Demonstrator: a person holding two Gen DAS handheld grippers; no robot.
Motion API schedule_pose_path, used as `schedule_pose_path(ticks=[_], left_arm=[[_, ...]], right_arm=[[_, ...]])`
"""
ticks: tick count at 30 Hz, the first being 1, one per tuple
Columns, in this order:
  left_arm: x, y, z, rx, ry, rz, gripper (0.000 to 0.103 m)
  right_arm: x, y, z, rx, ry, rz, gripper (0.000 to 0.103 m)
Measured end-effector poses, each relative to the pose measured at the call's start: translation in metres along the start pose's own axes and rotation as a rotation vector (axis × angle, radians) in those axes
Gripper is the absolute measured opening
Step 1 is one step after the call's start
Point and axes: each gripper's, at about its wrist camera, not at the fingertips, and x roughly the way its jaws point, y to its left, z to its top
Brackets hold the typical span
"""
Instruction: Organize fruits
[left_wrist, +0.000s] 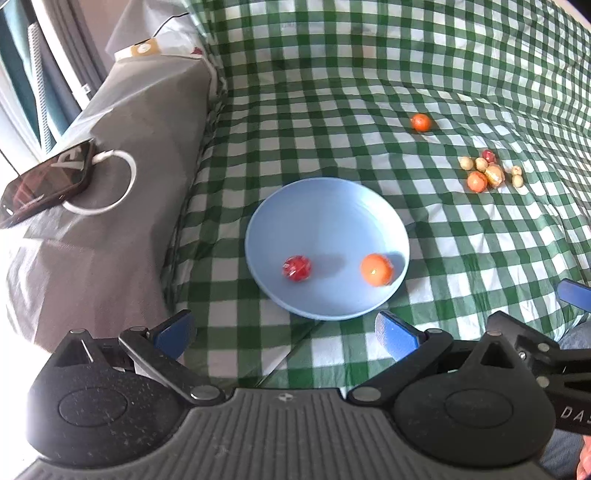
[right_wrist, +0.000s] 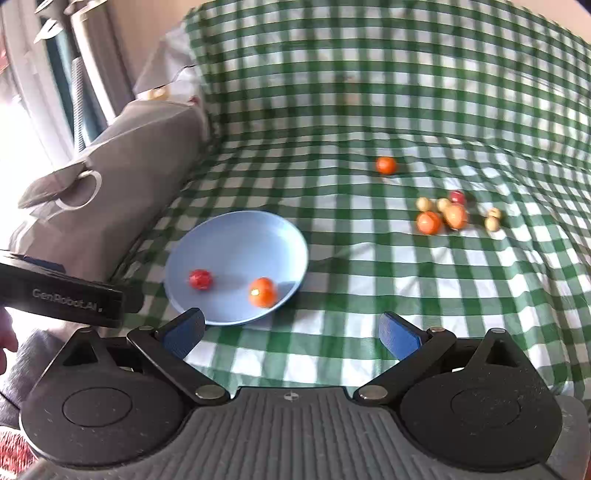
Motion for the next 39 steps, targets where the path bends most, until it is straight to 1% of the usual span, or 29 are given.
schedule_pose_path(ticks=[5, 10, 14, 19, 22, 25, 28, 30, 31, 32, 33, 34, 35, 36, 37, 38, 39], left_arm=[[0.012, -0.024, 0.024, 0.028, -0.015, -0.033, 0.103], [0.033, -0.061, 0.056, 0.059, -0.033, -0.085, 0.103], [0.064, -0.103, 0.083, 0.098, -0.046, -0.135, 0.103], [0.117, -0.167, 0.109, 0.203, -0.077, -0.177, 0.103], [0.154, -0.204, 0.123, 0.252, -0.071, -0.203, 0.103], [0.186, -0.233, 0.137, 0.268, -0.037, -0.228, 0.103], [0.211, -0.251, 0.149, 0.262, -0.024, -0.258, 0.103], [0.227, -0.26, 0.156, 0.257, -0.011, -0.251, 0.103], [0.232, -0.264, 0.159, 0.255, -0.008, -0.242, 0.103], [0.238, -0.266, 0.162, 0.252, -0.004, -0.234, 0.103], [0.243, -0.267, 0.164, 0.247, -0.001, -0.237, 0.101], [0.244, -0.266, 0.165, 0.242, -0.008, -0.251, 0.096], [0.242, -0.265, 0.165, 0.236, -0.028, -0.271, 0.079], [0.239, -0.266, 0.165, 0.239, -0.05, -0.275, 0.057], [0.237, -0.266, 0.166, 0.25, -0.057, -0.287, 0.044], [0.235, -0.266, 0.166, 0.255, -0.053, -0.302, 0.039], [0.233, -0.263, 0.166, 0.244, -0.045, -0.322, 0.038]], right_arm=[[0.009, -0.036, 0.007, 0.043, -0.022, -0.072, 0.1], [0.021, -0.088, 0.015, 0.092, -0.069, -0.198, 0.1], [0.042, -0.135, 0.019, 0.124, -0.09, -0.286, 0.1], [0.085, -0.199, 0.029, 0.142, -0.117, -0.376, 0.1], [0.122, -0.237, 0.039, 0.143, -0.105, -0.386, 0.1], [0.158, -0.266, 0.05, 0.144, -0.097, -0.373, 0.099], [0.192, -0.284, 0.059, 0.149, -0.08, -0.357, 0.099], [0.213, -0.289, 0.064, 0.133, -0.067, -0.345, 0.097], [0.222, -0.291, 0.066, 0.125, -0.057, -0.337, 0.094], [0.229, -0.292, 0.067, 0.116, -0.048, -0.325, 0.089], [0.236, -0.293, 0.067, 0.108, -0.04, -0.313, 0.085], [0.238, -0.292, 0.066, 0.101, -0.058, -0.303, 0.081], [0.239, -0.291, 0.066, 0.09, -0.075, -0.295, 0.07], [0.24, -0.289, 0.066, 0.074, -0.085, -0.281, 0.062], [0.239, -0.286, 0.066, 0.06, -0.091, -0.281, 0.044], [0.239, -0.284, 0.065, 0.049, -0.09, -0.292, 0.028], [0.239, -0.28, 0.064, 0.042, -0.089, -0.303, 0.027]])
